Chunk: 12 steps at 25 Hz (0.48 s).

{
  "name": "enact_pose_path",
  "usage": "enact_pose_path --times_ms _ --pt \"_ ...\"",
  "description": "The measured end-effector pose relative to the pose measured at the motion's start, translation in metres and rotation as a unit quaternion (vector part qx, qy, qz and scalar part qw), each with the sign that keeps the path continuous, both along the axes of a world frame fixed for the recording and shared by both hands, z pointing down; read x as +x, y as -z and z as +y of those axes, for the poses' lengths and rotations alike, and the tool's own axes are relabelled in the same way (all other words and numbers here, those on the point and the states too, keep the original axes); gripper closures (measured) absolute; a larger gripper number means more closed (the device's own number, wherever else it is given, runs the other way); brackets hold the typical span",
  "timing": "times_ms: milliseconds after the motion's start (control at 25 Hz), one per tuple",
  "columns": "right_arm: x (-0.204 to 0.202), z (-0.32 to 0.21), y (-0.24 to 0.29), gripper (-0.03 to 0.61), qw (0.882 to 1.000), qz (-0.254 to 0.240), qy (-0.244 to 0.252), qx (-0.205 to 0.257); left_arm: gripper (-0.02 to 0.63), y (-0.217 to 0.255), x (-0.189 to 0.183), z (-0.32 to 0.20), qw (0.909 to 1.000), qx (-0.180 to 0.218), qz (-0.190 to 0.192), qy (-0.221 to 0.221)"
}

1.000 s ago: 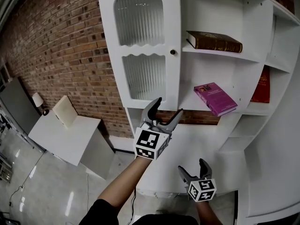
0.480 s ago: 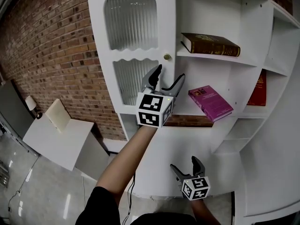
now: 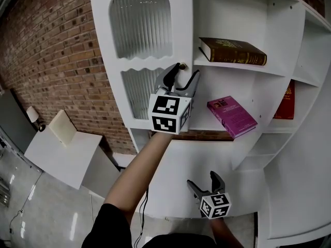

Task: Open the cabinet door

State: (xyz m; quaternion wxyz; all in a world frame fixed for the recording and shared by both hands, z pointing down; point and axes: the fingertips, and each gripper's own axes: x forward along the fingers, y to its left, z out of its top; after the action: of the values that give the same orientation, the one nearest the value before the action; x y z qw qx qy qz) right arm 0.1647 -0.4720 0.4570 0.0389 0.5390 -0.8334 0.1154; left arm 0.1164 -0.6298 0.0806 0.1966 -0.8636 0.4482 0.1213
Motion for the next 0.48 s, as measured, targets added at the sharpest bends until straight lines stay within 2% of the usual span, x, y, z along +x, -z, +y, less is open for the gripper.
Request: enact_pose_path --times_ms 120,240,400,480 --pt "0.003 -0.001 -0.005 0.121 1.0 0.0 0.0 -0.008 0.418 0.001 -0.004 -0.006 0.9995 -0.002 -0.003 0.03" --pt "0.002 0.001 -0.012 0.121 1.0 0.005 0.003 -0.02 0.507 0.004 -0.012 -0.011 0.9988 -0.015 0.013 0.044" --pt "0.006 0.007 -0.017 0.121 1.0 0.006 0.003 -0.026 0.52 0.004 -0.015 -0.012 0.9979 -0.028 0.013 0.057" --pt "0.008 0.009 -0.014 0.123 1.0 0.006 0.002 -0.023 0.522 0.005 -0.015 -0.012 0.9976 -0.032 0.025 0.056"
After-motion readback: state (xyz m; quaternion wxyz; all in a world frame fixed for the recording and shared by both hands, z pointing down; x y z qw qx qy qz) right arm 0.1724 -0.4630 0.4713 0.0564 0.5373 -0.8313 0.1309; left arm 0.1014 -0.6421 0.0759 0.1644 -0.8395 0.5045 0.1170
